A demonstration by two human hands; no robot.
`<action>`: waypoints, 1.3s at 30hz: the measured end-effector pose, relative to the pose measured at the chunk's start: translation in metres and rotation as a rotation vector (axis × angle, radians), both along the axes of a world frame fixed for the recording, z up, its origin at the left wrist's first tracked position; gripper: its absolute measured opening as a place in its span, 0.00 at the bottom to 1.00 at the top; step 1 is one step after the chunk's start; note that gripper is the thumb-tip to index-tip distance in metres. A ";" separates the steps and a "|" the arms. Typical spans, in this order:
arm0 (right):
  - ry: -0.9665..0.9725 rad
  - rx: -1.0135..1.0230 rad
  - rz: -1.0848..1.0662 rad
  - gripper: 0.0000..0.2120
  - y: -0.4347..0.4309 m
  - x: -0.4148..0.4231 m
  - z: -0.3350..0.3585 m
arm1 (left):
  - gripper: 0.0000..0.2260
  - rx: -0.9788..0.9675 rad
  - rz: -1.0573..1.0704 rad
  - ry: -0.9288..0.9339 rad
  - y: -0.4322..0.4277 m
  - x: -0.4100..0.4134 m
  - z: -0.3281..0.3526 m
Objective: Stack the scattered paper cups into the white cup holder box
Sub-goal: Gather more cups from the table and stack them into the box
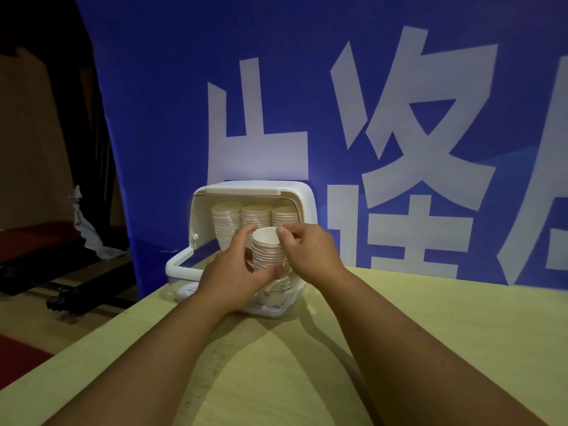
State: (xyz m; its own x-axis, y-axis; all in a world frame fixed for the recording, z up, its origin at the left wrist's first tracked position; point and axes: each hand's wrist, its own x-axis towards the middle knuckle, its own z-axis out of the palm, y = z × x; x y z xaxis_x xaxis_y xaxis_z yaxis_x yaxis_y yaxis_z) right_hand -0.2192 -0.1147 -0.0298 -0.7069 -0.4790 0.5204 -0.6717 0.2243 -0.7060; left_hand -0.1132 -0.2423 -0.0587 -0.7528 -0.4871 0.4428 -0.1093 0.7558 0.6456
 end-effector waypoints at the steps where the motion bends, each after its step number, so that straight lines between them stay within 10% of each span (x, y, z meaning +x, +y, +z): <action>1: -0.004 -0.003 0.004 0.20 0.000 -0.001 -0.001 | 0.38 -0.011 0.002 0.000 0.000 0.000 0.000; 9: -0.074 -0.050 0.022 0.19 0.003 -0.003 -0.006 | 0.32 -0.033 0.030 0.114 -0.003 0.002 0.001; 14: -0.130 -0.086 -0.098 0.11 0.020 -0.001 -0.013 | 0.09 -0.371 0.184 0.344 0.033 0.001 0.012; 24: -0.133 0.066 -0.282 0.07 0.138 0.009 -0.034 | 0.09 -0.326 0.017 -0.075 0.148 -0.002 0.017; 39: -0.261 0.217 -0.667 0.06 0.438 0.066 -0.050 | 0.01 0.022 -0.399 -0.191 0.414 0.011 -0.037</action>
